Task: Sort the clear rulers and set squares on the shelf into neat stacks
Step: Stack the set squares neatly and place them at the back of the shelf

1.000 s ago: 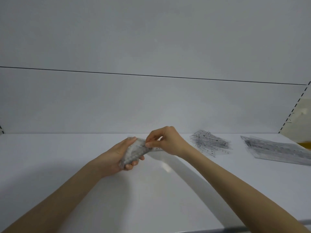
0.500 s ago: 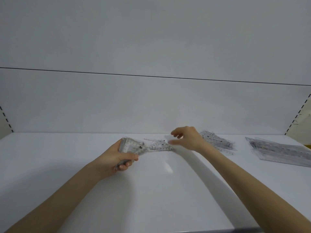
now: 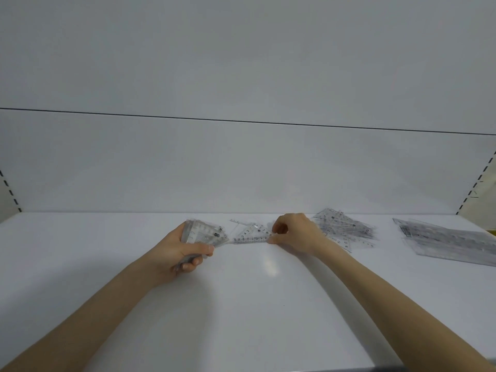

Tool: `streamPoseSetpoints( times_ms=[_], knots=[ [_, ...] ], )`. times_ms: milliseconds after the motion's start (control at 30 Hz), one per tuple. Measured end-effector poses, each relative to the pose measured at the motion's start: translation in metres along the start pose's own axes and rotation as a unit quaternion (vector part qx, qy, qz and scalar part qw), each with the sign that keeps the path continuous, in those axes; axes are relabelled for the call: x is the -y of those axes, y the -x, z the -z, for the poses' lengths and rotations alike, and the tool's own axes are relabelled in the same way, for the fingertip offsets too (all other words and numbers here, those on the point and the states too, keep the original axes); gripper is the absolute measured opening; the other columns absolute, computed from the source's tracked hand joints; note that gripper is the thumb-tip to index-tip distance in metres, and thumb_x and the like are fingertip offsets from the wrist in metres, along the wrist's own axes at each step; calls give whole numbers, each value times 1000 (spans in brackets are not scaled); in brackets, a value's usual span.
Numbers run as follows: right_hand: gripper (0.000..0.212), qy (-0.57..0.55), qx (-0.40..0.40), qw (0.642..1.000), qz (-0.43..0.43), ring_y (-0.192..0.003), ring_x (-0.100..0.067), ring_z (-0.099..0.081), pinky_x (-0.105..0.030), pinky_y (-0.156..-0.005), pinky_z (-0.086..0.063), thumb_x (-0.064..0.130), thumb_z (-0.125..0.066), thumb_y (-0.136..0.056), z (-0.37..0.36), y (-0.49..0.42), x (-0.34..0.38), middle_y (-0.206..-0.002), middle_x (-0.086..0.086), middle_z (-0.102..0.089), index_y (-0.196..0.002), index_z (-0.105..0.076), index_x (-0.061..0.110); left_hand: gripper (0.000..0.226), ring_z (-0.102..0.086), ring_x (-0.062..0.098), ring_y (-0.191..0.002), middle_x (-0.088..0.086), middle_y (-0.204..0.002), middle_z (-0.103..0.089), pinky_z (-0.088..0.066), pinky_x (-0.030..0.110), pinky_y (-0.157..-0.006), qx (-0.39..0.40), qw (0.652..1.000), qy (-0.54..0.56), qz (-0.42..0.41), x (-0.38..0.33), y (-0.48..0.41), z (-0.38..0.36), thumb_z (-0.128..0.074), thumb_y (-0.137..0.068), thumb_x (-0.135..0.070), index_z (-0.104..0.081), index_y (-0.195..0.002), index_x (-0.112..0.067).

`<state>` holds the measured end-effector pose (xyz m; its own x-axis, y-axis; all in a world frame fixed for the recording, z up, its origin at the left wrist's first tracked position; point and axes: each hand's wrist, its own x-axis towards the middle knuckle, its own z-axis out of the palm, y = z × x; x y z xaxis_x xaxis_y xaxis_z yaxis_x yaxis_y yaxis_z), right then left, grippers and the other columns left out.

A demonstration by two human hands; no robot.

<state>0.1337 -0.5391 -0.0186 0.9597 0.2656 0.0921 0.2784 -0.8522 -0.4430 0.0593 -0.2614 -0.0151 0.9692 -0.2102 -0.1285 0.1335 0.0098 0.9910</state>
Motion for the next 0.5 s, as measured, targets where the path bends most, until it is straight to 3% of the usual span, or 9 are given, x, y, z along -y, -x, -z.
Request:
streamPoseSetpoints(
  times_ms=[100, 267, 367, 500],
  knots=[
    [17, -51, -19, 999, -1, -79, -15, -61, -35, -77, -50, 28, -78, -76, 1, 2, -3, -83, 2, -68, -78, -63, 21, 79, -42, 13, -45, 13, -72, -61, -27, 16, -34, -8, 1000, 8, 2, 1, -1, 3, -82, -44, -18, -51, -114, -3],
    [13, -157, -37, 987, -2, -63, -10, -61, -24, -73, -46, 5, -73, -78, 11, 6, -6, -70, -8, -72, -72, -66, 14, 79, -43, 13, -44, 15, -73, -60, -28, 16, -34, -23, 1000, 21, -1, 2, -4, 8, -83, -42, -20, -51, -112, -3],
    [12, -168, -33, 985, 1, -59, -8, -60, -19, -71, -45, 3, -71, -79, 16, 9, -6, -63, -2, -69, -73, -68, 12, 80, -43, 13, -45, 16, -73, -61, -29, 16, -34, -27, 999, 24, -2, 3, -6, 11, -84, -43, -21, -50, -113, -2],
    [8, -174, -23, 984, -31, -51, 3, -57, -7, -58, -40, 6, -71, -81, 18, 9, -4, -61, 4, -69, -75, -71, 12, 79, -43, 14, -46, 16, -74, -61, -30, 17, -34, -25, 999, 26, 2, 3, -6, 11, -84, -43, -20, -51, -113, -3]
  ],
)
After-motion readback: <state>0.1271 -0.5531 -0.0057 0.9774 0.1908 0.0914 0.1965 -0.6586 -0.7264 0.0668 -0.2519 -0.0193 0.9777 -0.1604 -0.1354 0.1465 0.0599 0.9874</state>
